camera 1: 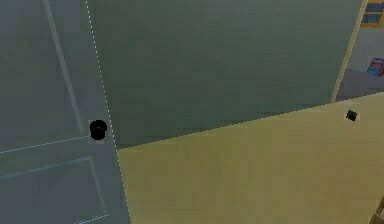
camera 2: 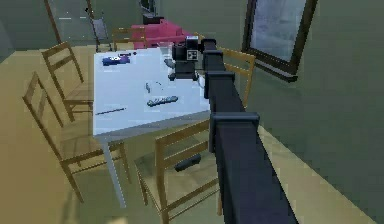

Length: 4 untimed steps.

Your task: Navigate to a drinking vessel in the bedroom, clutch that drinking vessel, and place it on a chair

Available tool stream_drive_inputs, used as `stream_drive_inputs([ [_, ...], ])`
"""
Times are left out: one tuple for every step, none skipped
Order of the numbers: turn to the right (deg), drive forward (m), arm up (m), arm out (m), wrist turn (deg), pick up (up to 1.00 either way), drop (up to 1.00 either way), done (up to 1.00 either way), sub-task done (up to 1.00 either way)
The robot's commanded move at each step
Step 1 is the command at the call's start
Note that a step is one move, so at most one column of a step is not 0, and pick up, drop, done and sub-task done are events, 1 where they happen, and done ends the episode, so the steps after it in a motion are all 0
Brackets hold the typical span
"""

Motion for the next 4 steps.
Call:
stream_drive_inputs([
  [0.0, 0.0, -0.3, 0.0, 0.0, 0.0, 0.0, 0.0, 0.0],
  [0.0, 0.0, -0.5, 0.0, 0.0, 0.0, 0.0, 0.0, 0.0],
  [0.0, 0.0, 0.0, 0.0, 0.0, 0.0, 1.0, 0.0, 0.0],
  [0.0, 0.0, 0.0, -0.1, 0.0, 0.0, 0.0, 0.0, 0.0],
])
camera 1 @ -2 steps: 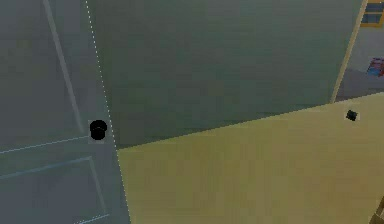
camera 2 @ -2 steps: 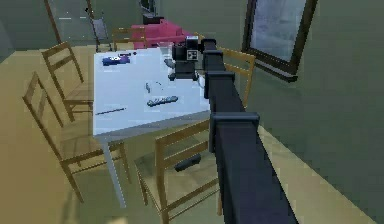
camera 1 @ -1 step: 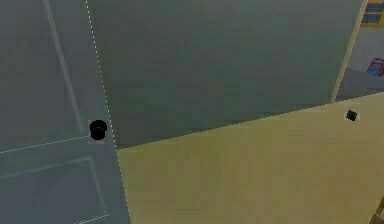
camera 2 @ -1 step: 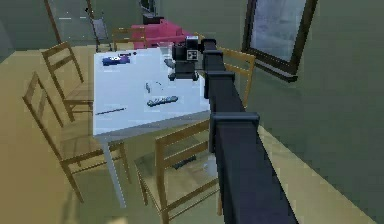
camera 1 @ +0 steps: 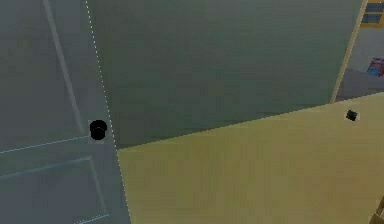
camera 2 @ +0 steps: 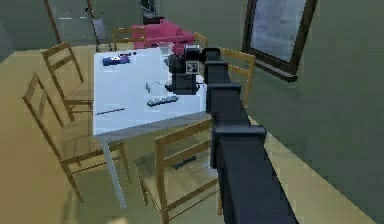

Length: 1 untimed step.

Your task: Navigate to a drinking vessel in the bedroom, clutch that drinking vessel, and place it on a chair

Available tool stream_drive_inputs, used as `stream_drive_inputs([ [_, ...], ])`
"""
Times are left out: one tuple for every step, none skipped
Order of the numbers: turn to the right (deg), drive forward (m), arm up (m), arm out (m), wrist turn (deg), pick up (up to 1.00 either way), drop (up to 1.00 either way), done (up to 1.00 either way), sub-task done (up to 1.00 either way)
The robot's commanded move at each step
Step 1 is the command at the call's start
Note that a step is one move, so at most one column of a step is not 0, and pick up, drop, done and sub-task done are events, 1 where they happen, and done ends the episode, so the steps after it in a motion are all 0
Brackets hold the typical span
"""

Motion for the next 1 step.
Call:
stream_drive_inputs([
  [0.0, 0.0, 0.0, 0.0, 0.0, 0.0, 0.0, 1.0, 0.0],
])
